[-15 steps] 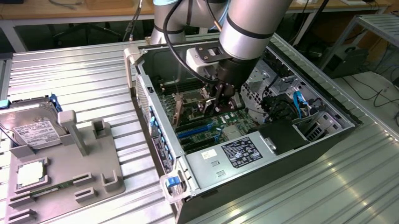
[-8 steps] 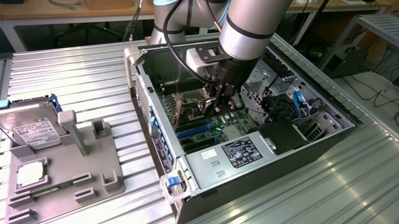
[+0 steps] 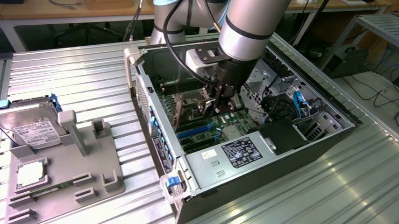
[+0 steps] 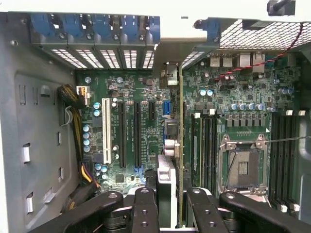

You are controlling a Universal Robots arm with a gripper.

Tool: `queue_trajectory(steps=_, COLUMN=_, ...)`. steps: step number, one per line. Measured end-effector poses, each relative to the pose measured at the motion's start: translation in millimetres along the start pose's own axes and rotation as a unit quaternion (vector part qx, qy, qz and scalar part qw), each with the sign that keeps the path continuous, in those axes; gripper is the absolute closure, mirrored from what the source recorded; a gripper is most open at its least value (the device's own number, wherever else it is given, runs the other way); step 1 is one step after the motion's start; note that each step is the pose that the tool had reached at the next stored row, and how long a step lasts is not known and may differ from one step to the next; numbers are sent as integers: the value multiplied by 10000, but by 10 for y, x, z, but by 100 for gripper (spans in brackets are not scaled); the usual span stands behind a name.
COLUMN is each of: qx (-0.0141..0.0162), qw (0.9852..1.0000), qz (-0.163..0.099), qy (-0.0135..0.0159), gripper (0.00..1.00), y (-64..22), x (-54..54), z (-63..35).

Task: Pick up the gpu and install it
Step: 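Insert the gpu into the slot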

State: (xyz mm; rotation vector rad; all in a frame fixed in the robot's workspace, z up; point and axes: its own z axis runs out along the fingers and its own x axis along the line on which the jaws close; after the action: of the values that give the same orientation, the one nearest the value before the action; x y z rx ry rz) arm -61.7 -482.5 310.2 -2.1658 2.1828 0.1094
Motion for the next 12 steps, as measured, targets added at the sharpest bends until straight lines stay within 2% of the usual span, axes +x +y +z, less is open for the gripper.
queue_trajectory(steps=2, qx=1, qw=10000, qz=1, qy=12, gripper=72, y=0, x=-43, z=49)
queue_trajectory(steps=5, qx=1, qw=10000, qz=1, qy=51, gripper=72, y=0, x=-76, z=108)
queue_trajectory(steps=9, qx=1, qw=9999, qz=2, qy=146, gripper=72, y=0, x=-99, z=159)
queue_trajectory(steps=12, qx=-13, qw=9999, qz=2, qy=151, gripper=72, y=0, x=-104, z=189)
